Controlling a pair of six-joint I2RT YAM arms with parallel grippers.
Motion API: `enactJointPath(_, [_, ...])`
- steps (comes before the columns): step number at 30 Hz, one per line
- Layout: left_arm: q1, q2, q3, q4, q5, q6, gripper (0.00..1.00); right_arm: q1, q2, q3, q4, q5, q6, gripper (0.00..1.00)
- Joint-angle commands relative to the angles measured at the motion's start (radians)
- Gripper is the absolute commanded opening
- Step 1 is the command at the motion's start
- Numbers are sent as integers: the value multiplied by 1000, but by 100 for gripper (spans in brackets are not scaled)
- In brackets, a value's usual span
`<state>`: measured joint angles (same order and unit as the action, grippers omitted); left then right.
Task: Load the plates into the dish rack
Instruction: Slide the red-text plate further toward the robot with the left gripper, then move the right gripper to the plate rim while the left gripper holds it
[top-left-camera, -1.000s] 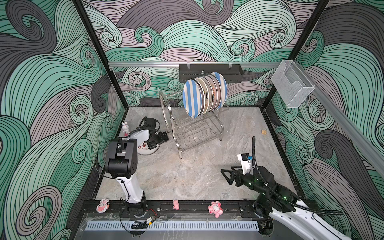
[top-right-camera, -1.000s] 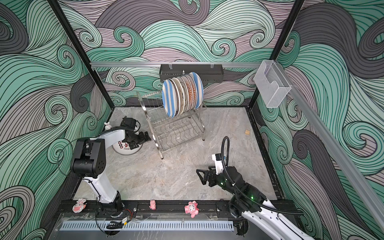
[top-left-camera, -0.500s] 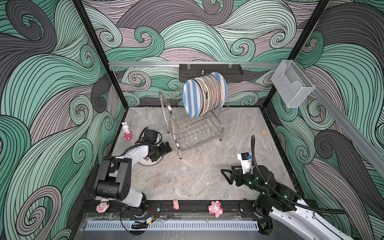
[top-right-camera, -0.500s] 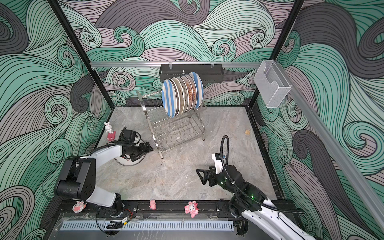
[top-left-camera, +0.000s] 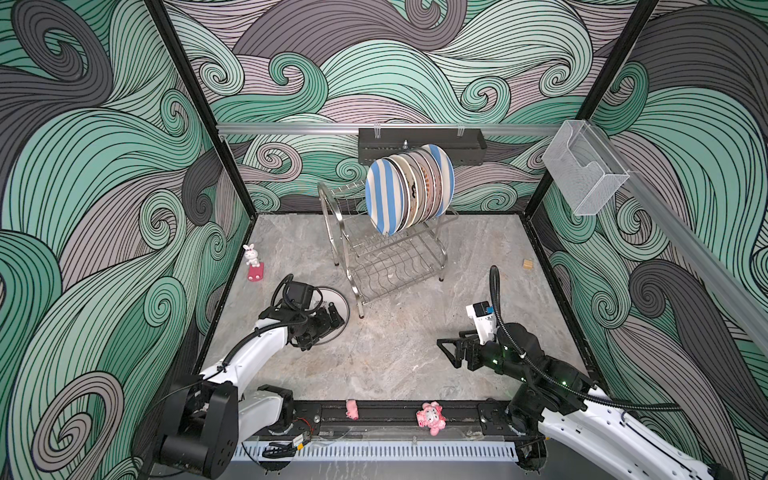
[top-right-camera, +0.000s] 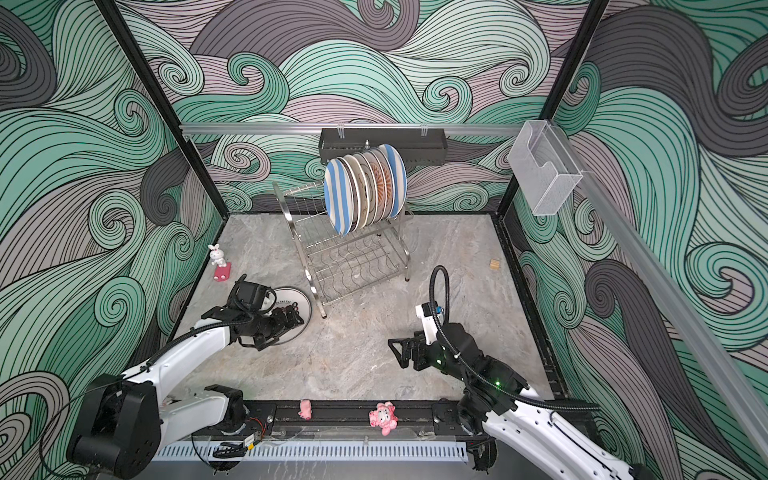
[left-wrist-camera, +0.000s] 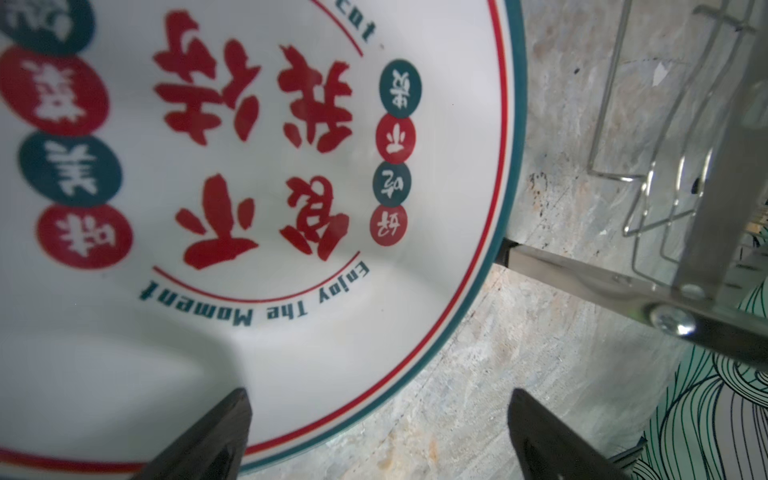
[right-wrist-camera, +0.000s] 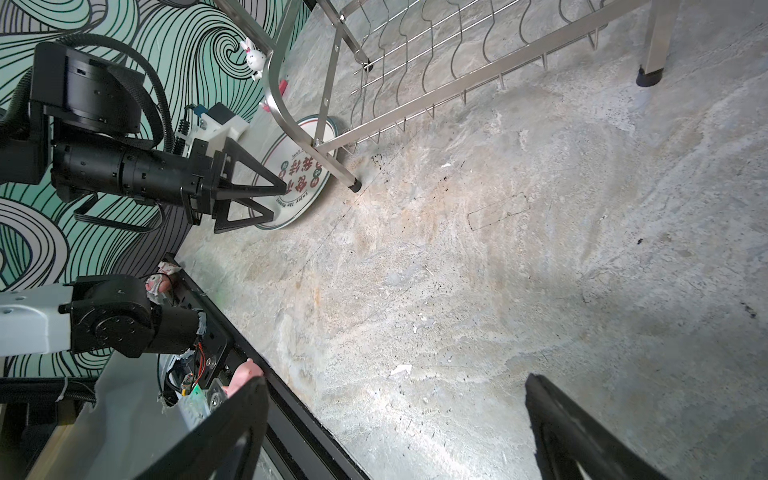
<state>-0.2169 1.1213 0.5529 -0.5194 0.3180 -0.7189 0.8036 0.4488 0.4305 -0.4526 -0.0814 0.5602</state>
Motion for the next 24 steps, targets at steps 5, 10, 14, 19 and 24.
enactJointPath(5, [-46,-114,-31,-94,-13,-70,99,-1,31,27,14,-30,-13,96])
enactJointPath(10, [-49,-127,48,-86,-140,-11,99,-1,76,30,54,-68,-8,97])
enactJointPath(14, [-37,-53,137,9,-333,51,99,-1,97,31,82,-86,-5,98])
enactJointPath(19, [32,191,342,28,-453,160,98,-1,97,37,73,-88,-6,98])
enactJointPath(24, [119,458,528,2,-381,196,98,-1,102,33,68,-94,-4,98])
